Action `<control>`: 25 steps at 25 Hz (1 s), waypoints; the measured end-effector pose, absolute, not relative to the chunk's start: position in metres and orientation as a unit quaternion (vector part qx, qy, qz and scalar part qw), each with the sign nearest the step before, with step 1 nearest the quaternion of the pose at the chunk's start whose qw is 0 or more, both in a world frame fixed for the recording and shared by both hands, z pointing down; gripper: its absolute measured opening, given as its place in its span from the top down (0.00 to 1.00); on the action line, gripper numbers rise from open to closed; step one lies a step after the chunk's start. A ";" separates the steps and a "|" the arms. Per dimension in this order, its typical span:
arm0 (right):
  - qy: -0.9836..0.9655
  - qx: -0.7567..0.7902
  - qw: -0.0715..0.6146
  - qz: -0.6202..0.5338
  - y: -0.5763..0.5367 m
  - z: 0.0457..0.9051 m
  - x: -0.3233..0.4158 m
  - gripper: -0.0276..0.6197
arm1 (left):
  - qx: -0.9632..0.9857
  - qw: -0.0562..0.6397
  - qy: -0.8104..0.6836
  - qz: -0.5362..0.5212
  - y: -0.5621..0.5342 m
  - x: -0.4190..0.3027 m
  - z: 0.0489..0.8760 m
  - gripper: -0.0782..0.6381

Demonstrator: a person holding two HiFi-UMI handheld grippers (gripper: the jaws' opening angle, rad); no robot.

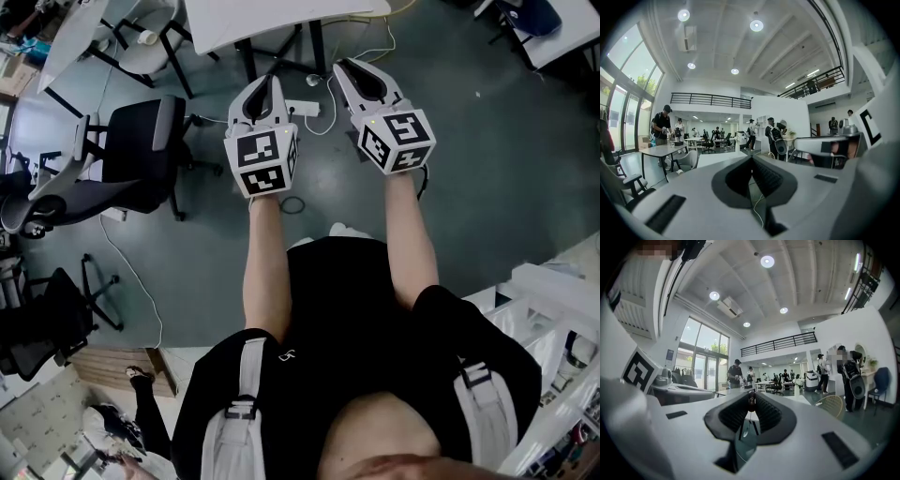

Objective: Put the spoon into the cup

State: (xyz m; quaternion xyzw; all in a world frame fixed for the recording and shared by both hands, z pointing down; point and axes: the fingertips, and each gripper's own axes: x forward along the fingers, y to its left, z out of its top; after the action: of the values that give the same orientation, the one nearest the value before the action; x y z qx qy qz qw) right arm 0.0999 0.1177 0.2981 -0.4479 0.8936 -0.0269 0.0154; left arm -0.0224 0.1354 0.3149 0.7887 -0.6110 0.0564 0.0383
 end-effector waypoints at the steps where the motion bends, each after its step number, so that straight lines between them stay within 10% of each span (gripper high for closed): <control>1: 0.893 -0.449 0.018 -0.031 0.117 0.298 0.101 0.88 | 0.788 0.039 -0.611 0.057 0.135 -0.022 0.315 0.87; 25: 0.885 -0.462 0.034 -0.038 0.117 0.300 0.167 0.88 | 0.788 0.031 -0.612 0.050 0.134 0.031 0.315 0.87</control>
State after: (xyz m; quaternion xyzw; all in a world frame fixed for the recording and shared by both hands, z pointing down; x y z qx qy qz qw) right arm 0.1667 0.1173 0.2997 -0.4624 0.8852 -0.0384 0.0337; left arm 0.0315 0.1340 0.3151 0.7884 -0.6123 0.0501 0.0312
